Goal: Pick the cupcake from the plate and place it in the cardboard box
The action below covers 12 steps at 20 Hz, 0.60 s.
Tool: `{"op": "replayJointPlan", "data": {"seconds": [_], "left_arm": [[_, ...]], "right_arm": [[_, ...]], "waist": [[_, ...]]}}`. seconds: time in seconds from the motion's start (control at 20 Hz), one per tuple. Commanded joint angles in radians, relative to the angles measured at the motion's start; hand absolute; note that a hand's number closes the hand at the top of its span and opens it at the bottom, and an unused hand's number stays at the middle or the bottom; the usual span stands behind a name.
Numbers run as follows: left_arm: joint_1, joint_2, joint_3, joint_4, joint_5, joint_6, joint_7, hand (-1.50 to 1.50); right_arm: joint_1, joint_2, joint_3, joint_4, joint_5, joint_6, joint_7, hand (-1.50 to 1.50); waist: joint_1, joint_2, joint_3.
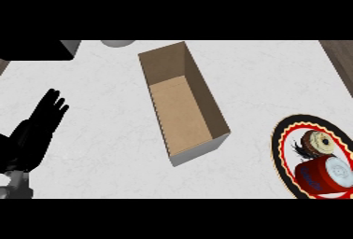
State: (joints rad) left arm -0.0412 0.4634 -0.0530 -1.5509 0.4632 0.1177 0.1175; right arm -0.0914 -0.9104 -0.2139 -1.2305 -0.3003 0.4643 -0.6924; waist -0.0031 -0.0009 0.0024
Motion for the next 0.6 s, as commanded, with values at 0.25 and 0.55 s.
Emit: {"op": "replayJointPlan", "data": {"seconds": [0.25, 0.55], "left_arm": [[0.025, -0.012, -0.017, -0.035, -0.018, 0.006, 0.017, 0.00], [-0.007, 0.010, 0.011, -0.061, -0.008, 0.007, 0.086, 0.00]], "right_arm": [[0.028, -0.247, 0.125, -0.155, 0.381, -0.083, 0.076, -1.50], [0.012, -0.245, 0.236, -0.272, 0.498, -0.043, 0.277, -1.50]], "waist": [[0.018, 0.001, -0.004], [0.013, 0.001, -0.003]]}}
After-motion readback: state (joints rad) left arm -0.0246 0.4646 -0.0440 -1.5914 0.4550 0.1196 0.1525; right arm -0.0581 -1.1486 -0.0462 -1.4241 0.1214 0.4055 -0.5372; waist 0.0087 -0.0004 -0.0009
